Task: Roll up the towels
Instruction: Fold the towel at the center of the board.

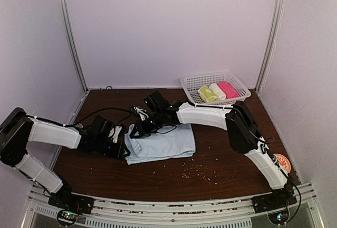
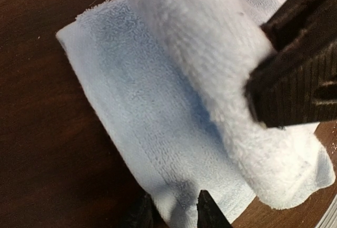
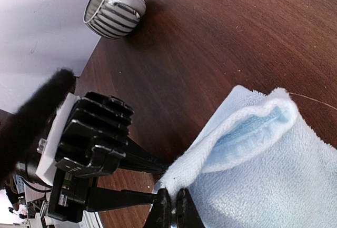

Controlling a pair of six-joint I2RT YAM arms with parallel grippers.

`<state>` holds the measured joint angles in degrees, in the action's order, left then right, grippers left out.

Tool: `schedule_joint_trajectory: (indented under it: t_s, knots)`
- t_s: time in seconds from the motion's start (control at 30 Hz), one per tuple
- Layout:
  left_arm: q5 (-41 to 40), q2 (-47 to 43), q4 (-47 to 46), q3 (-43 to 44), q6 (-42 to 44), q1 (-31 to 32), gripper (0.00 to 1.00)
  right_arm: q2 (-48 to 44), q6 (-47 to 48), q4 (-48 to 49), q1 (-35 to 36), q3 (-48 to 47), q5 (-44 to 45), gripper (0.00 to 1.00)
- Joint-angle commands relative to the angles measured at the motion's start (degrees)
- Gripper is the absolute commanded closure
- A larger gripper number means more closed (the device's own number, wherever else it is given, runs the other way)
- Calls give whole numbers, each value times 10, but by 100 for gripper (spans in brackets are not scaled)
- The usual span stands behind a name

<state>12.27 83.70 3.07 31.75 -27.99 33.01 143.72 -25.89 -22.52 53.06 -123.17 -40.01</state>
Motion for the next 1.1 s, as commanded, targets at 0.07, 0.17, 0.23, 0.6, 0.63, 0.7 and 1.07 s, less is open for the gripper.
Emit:
schedule_joint_trajectory:
  t_s: [0.07,0.17,0.23,0.6,0.63,0.7,1.07]
  knots:
    - [5,3,1,-8,1,2,70,28,-5,21,8,-12,7,98]
    - [1,-8,5,-12,-7,2,70,30,-2,23,8,-14,-2,95]
    - [-5,-29,12,-13,-11,2,70,30,2,20,8,-17,-5,90]
    - [-99,-162,138,54,-12,2,70,-17,31,-4,-5,-12,-48,73]
    - [-115,-177,149,63,-17,3,70,-32,38,-9,-9,-4,-51,72]
    - [-141,-209,156,77,-21,2,68,-58,59,-24,-20,17,-56,71]
    - [-70,-74,73,179,15,2,81,-228,288,-131,-153,218,10,82]
